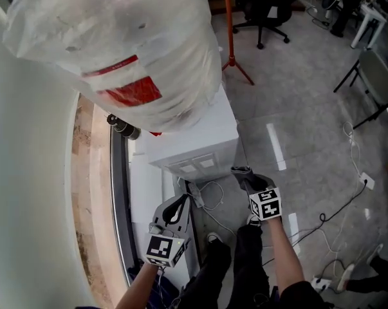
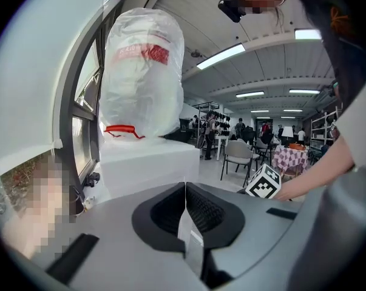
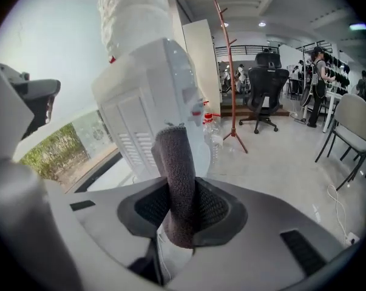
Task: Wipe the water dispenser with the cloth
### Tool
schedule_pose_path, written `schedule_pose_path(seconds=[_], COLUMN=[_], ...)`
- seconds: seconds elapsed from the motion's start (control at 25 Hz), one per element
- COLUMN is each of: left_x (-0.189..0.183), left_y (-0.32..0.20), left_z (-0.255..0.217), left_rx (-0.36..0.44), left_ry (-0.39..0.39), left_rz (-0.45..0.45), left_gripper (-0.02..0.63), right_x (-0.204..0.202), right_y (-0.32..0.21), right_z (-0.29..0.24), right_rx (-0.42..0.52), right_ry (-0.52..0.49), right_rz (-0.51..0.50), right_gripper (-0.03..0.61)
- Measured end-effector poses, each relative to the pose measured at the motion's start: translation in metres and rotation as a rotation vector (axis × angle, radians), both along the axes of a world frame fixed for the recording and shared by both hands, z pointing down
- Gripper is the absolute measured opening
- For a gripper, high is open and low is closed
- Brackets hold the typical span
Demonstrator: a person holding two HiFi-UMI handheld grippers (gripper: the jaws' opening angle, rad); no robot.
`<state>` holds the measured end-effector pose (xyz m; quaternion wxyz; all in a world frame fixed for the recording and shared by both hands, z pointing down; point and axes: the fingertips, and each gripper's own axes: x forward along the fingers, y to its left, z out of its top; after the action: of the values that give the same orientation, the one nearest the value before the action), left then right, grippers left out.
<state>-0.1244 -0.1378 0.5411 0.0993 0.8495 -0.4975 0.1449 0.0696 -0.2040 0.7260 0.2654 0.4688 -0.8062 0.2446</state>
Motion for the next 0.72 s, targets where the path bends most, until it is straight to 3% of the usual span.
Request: schedule_pose_path(seconds=[0.24,0.44,0.72], left_x=[-0.021,-0.04,-0.049], left_y=[0.015,0.031,0.058], left_z=[-0.057,-0.104,-0.151], left_rx=[0.027,0.082,0.105], left_ry=[0.041,-0.009,0.029], left_rz=[-0.044,-0.092,-0.134], left_gripper=[0.018,0.018,0.018], right_x=[-0.025,-0.044,-0.051], right_y=[0.026,0.037,0.061], right_z=[-0.11,-0.207,-0.296], right_rx=[0.041,0.107,0.144], right_ry=[-0.099,-0.157,-0.239], right_rz=[-0.029,-0.064,-0.059], right_gripper=[0.112,0.113,0.114])
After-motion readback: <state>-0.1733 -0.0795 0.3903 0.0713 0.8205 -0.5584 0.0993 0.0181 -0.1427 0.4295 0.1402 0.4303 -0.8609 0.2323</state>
